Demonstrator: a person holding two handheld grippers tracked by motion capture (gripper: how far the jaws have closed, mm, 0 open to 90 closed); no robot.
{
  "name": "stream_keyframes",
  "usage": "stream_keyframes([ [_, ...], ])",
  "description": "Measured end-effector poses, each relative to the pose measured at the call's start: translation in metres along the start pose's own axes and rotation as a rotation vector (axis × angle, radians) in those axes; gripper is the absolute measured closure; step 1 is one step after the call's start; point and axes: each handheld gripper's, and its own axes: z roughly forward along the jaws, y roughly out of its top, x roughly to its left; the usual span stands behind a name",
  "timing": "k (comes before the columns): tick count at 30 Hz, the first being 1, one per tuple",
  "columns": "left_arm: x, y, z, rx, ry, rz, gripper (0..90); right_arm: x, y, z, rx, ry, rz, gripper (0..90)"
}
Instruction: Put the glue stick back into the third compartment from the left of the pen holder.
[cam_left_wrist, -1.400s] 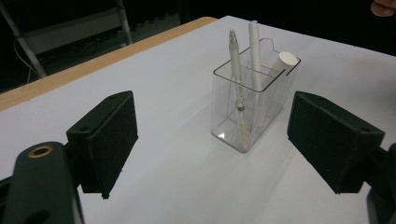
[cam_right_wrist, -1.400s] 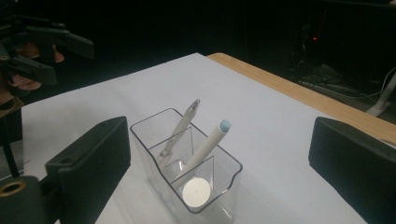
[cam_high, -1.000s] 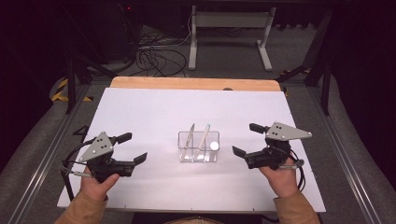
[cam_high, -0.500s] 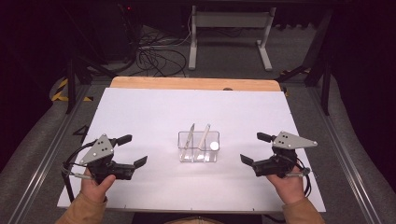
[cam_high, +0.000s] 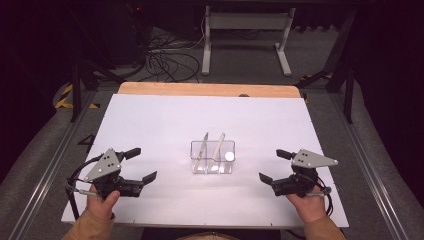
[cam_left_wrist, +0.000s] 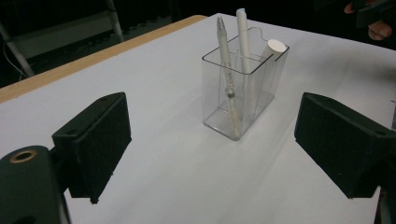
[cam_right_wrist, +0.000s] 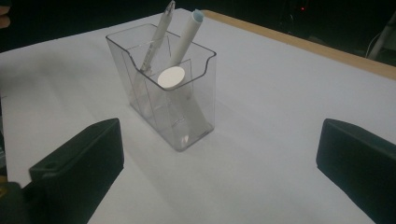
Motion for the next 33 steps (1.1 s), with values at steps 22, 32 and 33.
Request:
stream_keyframes([
  [22,0.001,-0.009,0.0,-0.003,-0.005,0.0,11.2,0.0,-0.029,0.001,0.031,0.007,0.018,0.1],
  [32,0.001,-0.01,0.0,-0.002,-0.008,-0.007,11.2,0.001,-0.028,0.001,0.033,0.006,0.013,0.0],
  [33,0.002,-0.01,0.0,-0.002,-0.008,-0.008,11.2,0.001,-0.028,0.001,0.032,0.006,0.012,0.0],
])
